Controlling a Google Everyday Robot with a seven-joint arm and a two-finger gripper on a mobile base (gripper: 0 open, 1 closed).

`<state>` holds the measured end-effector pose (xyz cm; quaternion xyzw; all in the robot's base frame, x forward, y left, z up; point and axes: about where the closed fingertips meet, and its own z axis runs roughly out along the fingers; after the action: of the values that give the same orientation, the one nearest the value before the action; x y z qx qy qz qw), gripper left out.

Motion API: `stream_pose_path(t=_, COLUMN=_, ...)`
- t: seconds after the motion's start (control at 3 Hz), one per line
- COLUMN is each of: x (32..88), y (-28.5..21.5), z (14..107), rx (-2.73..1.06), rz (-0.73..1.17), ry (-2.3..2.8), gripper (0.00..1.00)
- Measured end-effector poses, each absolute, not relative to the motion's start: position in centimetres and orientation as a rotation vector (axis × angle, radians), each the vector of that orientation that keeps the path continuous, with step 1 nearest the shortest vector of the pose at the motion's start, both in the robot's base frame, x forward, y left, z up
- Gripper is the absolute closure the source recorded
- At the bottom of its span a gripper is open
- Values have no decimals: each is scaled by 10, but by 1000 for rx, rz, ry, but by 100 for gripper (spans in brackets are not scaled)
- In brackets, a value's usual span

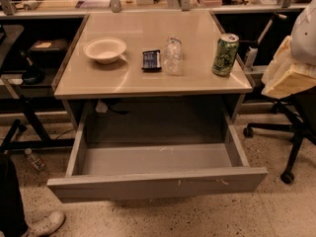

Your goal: Close top drawer

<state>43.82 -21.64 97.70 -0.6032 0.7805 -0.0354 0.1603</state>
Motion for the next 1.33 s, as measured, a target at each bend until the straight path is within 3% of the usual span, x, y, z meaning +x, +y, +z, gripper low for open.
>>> stream_pose_path(t=0.33, x=438, y=-216, z=977, rx=-1723, rz=-101, ry=2229, gripper=89)
stream_pose_path(t=0.67, x=438, y=-216, z=977, rx=-1723, rz=-101, ry=2230, gripper=100)
stream_pose_path(t=1.33, x=368, y=-215, z=905, rx=-1767, rz=31, ry=2353, gripper=100)
